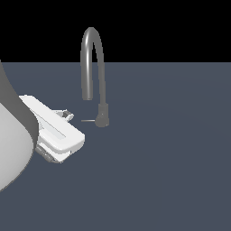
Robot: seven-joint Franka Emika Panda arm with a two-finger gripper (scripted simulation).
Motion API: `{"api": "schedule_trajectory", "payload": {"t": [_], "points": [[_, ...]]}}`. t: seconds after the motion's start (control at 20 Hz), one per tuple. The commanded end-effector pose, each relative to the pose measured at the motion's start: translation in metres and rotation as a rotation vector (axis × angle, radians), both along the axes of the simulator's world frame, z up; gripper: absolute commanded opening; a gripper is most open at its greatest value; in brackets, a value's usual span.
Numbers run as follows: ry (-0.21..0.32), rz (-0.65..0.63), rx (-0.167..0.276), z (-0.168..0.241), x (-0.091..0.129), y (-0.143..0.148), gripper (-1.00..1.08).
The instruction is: Turn on the faucet by rotating a designated handle.
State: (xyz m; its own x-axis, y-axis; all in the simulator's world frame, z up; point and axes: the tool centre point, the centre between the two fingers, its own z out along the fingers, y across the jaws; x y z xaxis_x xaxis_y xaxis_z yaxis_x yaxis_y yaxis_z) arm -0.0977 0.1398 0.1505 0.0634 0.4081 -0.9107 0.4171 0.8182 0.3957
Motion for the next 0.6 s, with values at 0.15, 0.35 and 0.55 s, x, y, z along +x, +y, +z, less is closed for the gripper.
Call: {"api": "schedule_trajectory", "payload": {"t": [0.15,0.35,0.55], "points": [[-0.004,0.081,-0.086,-0.019,0.005,-0.007,-1.00],[-0.007,0.138,-0.148,-0.031,0.010,-0.013,-1.00],[-0.009,0.192,-0.209,-0.043,0.014,-0.019,-1.00]]}}
